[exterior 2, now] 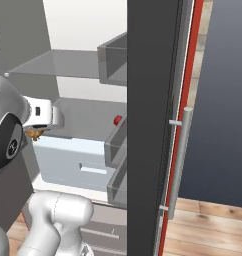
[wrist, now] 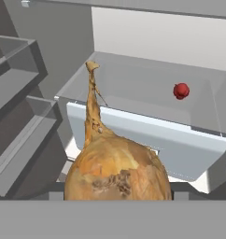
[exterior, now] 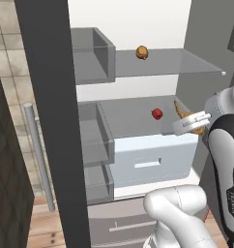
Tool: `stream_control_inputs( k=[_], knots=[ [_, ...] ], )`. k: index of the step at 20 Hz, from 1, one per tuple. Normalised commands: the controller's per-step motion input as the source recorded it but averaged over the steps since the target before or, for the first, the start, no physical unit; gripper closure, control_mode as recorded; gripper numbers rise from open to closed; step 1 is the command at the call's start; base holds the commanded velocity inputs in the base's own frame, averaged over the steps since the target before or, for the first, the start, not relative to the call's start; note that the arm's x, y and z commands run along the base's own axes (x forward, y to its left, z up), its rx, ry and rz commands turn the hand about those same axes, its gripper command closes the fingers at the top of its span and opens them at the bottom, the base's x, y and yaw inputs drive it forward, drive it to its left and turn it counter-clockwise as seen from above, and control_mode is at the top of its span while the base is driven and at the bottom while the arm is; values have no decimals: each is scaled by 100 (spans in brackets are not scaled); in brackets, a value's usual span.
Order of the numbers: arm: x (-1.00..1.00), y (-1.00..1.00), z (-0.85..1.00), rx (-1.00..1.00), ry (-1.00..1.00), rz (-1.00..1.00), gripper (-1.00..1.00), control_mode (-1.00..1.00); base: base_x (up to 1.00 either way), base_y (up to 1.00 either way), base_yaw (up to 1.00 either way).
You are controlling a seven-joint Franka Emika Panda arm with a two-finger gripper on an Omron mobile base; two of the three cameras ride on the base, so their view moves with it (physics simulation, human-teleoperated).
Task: Transport the fish and onion to the fridge. Place the fish on the rack containing meat and place the onion on the rack containing the vegetable, ensuring meats and vegetables are on different racks.
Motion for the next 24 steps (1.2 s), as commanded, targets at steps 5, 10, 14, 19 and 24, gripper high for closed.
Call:
stream_control_inputs(
  k=[5,10,14,19,24],
  knots=[
    [4,0,1,0,0,0,100,-100,27,0,0],
    [0,0,29,0,-3,0,100,-100,0,0,0],
    [0,0,32,-6,-23,0,100,-100,0,0,0],
    [2,0,27,-14,-48,3,100,-100,0,0,0],
    [32,0,25,-2,-21,5,100,-100,0,0,0]
  ],
)
